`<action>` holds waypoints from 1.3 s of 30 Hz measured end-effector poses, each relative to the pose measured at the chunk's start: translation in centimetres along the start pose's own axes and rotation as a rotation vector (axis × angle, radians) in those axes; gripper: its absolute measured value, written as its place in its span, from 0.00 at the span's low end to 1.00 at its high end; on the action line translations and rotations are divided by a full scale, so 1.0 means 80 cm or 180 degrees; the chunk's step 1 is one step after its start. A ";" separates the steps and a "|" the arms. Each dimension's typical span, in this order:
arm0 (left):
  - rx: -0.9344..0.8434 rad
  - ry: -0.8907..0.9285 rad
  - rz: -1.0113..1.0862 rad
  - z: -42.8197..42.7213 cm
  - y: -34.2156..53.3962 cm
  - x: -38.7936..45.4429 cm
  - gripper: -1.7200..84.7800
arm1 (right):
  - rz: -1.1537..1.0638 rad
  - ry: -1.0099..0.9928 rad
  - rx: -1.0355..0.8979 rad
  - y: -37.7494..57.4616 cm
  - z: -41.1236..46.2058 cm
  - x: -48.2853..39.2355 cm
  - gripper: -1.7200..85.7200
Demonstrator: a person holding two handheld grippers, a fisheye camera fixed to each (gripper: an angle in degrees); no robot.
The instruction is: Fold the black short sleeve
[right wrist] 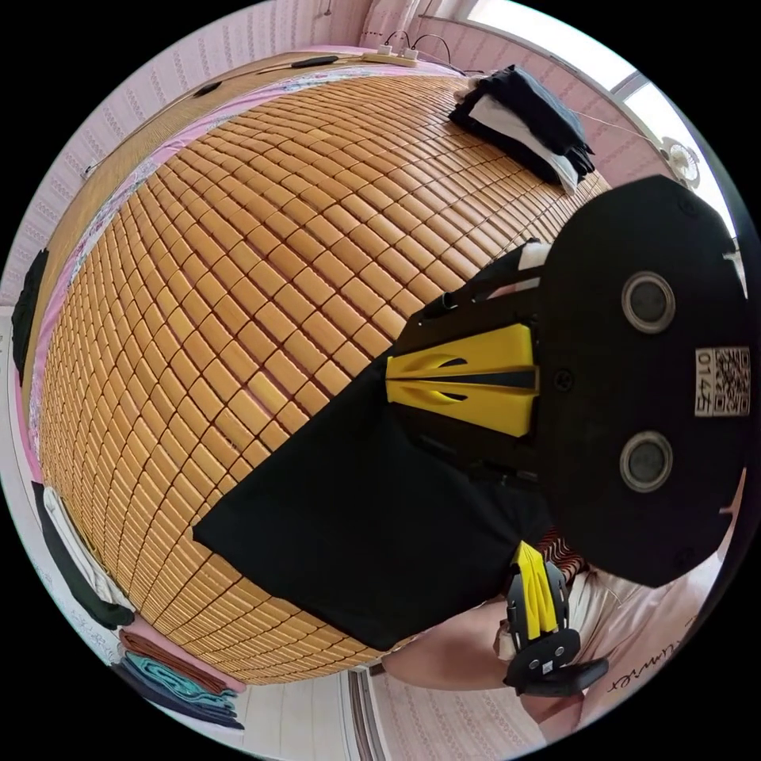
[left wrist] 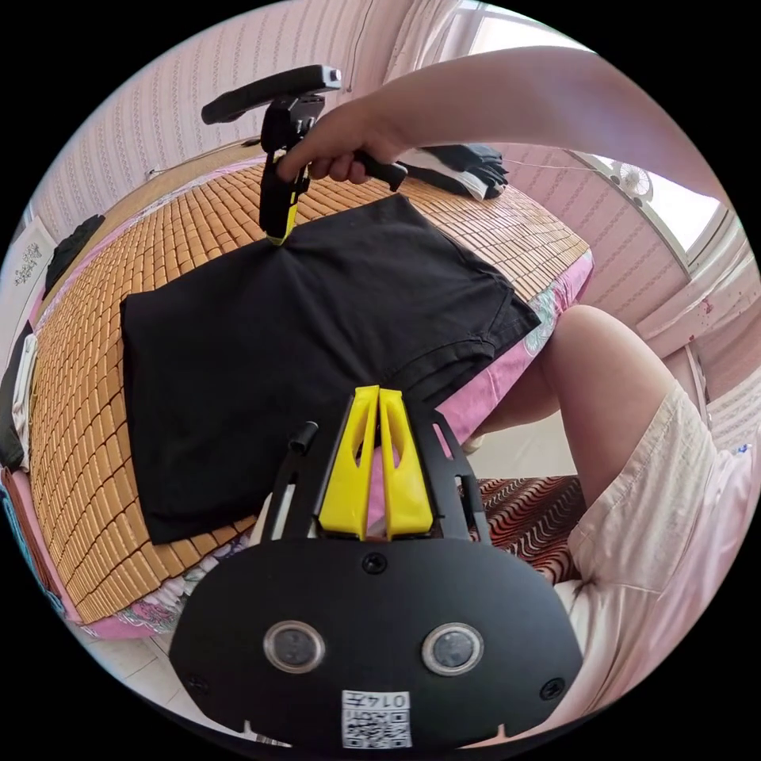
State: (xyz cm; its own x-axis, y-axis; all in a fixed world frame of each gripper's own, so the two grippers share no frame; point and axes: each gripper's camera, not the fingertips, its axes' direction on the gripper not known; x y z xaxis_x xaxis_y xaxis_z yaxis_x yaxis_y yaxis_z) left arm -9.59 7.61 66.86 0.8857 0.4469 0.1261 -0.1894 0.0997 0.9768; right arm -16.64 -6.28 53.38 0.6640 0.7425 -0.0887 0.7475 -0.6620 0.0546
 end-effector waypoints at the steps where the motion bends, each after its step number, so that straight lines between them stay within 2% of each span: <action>1: -0.0002 0.0010 -0.0004 0.000 0.001 0.002 0.01 | 0.0050 0.0061 0.0034 0.001 0.000 0.006 0.01; 6: -0.0002 -0.0015 -0.0009 0.005 0.008 0.024 0.01 | 0.0203 0.0053 0.0126 0.012 0.020 0.020 0.01; 9: 0.0079 -0.0017 0.0039 0.001 0.014 0.038 0.02 | 0.0427 -0.0053 0.0639 0.067 -0.002 0.038 0.01; 11: 0.0291 -0.0035 0.0155 -0.008 0.016 0.051 0.04 | 0.0720 -0.0196 0.1035 0.153 -0.017 0.057 0.03; 13: 0.0445 0.0007 0.0293 -0.013 0.011 0.067 0.08 | 0.0992 -0.0143 0.1090 0.227 -0.009 0.066 0.06; 17: 0.0502 0.0332 0.0722 0.000 -0.011 0.117 0.14 | 0.1511 -0.0200 0.0675 0.371 0.059 0.069 0.13; 21: 0.0428 0.0317 0.1101 0.024 -0.030 0.175 0.20 | 0.1798 -0.0499 0.0543 0.441 0.113 0.068 0.11; 24: 0.0333 0.0298 0.1260 0.046 -0.047 0.207 0.22 | 0.1829 -0.0906 0.0537 0.461 0.150 0.079 0.06; 29: 0.0260 0.0277 0.1398 0.068 -0.077 0.238 0.24 | 0.1793 -0.1463 0.1099 0.510 0.156 0.111 0.02; 31: 0.0364 0.0252 0.1416 0.069 -0.086 0.245 0.23 | 0.1697 -0.1794 0.1405 0.531 0.150 0.122 0.02; 34: 0.0274 0.0091 0.1322 0.071 -0.101 0.250 0.11 | 0.1490 -0.2284 0.1782 0.558 0.151 0.137 0.02; 36: 0.0179 0.0025 0.1312 0.067 -0.103 0.250 0.03 | 0.1491 -0.2267 0.1880 0.573 0.158 0.147 0.03; 39: 0.0209 0.0144 0.1374 0.053 -0.094 0.252 0.02 | 0.2012 -0.2274 0.2103 0.611 0.188 0.178 0.05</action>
State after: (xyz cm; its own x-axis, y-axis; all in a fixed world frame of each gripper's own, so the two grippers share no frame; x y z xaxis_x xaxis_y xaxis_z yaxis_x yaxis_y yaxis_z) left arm 11.47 12.09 62.81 0.7114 0.4738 0.5190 -0.5096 -0.1608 0.8452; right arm 29.11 -29.61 39.85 0.5966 0.1726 -0.7838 -0.0088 -0.9751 -0.2214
